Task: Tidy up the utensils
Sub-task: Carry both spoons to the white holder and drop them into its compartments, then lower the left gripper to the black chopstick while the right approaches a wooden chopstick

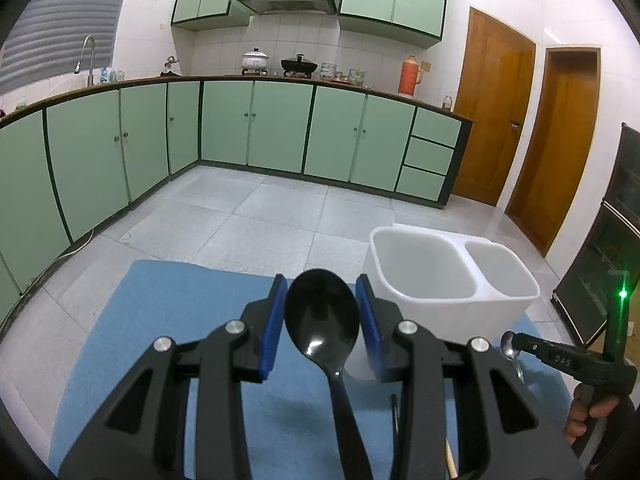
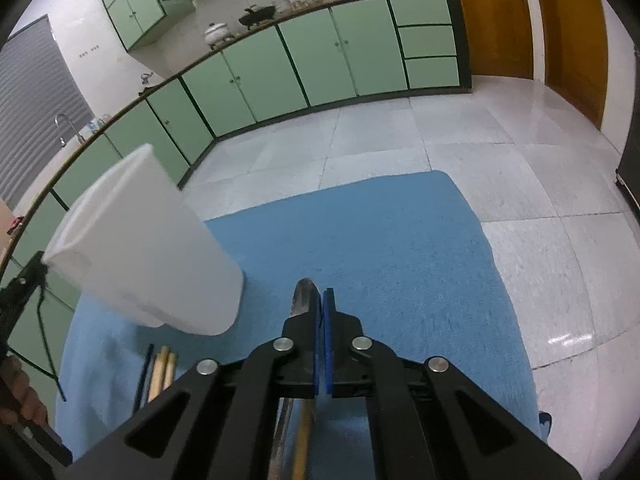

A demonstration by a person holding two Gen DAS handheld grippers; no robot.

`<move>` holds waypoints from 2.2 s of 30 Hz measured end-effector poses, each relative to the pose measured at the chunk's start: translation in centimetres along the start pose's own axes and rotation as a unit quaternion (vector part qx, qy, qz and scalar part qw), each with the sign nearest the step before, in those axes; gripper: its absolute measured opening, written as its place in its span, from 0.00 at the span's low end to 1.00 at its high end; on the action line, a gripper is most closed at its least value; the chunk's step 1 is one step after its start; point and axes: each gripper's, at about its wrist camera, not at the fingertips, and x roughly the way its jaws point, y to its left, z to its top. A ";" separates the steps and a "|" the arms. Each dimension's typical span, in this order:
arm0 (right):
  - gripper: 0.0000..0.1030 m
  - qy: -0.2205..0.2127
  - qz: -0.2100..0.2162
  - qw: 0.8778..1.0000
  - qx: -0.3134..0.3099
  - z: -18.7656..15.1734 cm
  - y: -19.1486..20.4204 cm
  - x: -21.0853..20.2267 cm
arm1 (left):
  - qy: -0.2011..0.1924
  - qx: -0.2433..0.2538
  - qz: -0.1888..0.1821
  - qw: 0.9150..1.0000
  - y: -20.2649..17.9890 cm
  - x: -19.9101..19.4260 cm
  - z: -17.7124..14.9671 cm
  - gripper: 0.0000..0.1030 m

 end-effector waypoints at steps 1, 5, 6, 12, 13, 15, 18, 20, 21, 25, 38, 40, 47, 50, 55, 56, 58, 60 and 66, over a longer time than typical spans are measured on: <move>0.02 -0.006 0.004 1.000 0.000 0.0 0.0 -0.5 | -0.001 0.000 -0.001 1.000 0.0 -0.2 0.1 0.33; 0.02 -0.051 0.030 0.998 0.000 0.3 0.9 -4.3 | -0.019 -0.002 -0.008 1.000 -0.2 -1.3 0.8 0.33; 0.02 -0.065 0.036 0.997 -0.001 0.4 1.1 -5.4 | -0.024 -0.003 -0.011 1.000 0.3 -1.7 1.2 0.33; 0.02 -0.163 0.064 0.984 -0.027 3.3 3.4 -11.3 | -0.074 -0.004 -0.028 0.997 -0.5 -3.5 4.3 0.33; 0.02 -0.178 0.068 0.981 -0.033 4.0 3.8 -11.9 | -0.080 -0.003 -0.030 0.996 -0.7 -3.5 4.8 0.33; 0.02 -0.208 0.070 0.975 -0.048 5.6 4.8 -12.8 | -0.097 -0.001 -0.033 0.995 -1.2 -3.2 6.3 0.33; 0.02 -0.243 0.063 0.965 -0.073 8.5 7.1 -12.8 | -0.118 -0.002 -0.036 0.992 -2.2 -2.4 8.1 0.33; 0.02 -0.260 0.066 0.961 -0.074 10.0 8.2 -12.2 | -0.133 -0.003 -0.038 0.990 -2.8 -1.4 9.1 0.33; 0.02 -0.269 0.063 0.958 -0.078 10.5 8.8 -11.8 | -0.140 0.000 -0.037 0.989 -3.3 -0.8 9.6 0.33; 0.02 -0.290 0.053 0.951 -0.098 12.1 10.9 -9.4 | -0.160 0.019 -0.028 0.987 -4.7 1.7 10.5 0.33; 0.02 -0.279 0.018 0.947 -0.161 9.3 13.7 -1.6 | -0.148 0.042 -0.018 0.988 -5.6 6.6 8.8 0.33; 0.02 -0.270 0.024 0.949 -0.160 8.6 13.7 -1.1 | -0.138 0.044 -0.018 0.989 -5.7 7.1 8.1 0.33; 0.05 -0.246 0.055 0.955 -0.155 6.5 13.1 -1.7 | -0.117 0.044 -0.021 0.992 -4.8 6.4 5.8 0.52; 0.12 -0.244 0.056 0.957 -0.146 5.6 12.3 -2.9 | -0.112 0.041 -0.024 0.993 -4.3 5.3 5.2 0.57; 0.31 -0.240 0.047 0.962 -0.121 3.4 10.5 -6.2 | -0.108 0.037 -0.026 0.993 -3.0 1.3 3.1 0.70; 0.34 -0.235 0.042 0.964 -0.119 2.6 10.0 -7.0 | -0.106 0.039 -0.026 0.993 -2.8 0.5 2.6 0.72; 0.41 -0.224 0.025 0.967 -0.118 0.7 9.1 -8.4 | -0.093 0.046 -0.021 0.994 -2.3 -1.6 1.0 0.75; 0.47 -0.208 0.012 0.971 -0.114 -1.3 8.0 -9.6 | -0.072 0.048 -0.020 0.996 -1.9 -3.3 -0.6 0.78; 0.55 -0.118 -0.037 0.987 -0.104 -10.1 5.3 -12.4 | 0.038 0.072 -0.019 0.996 -0.9 -7.9 -8.2 0.81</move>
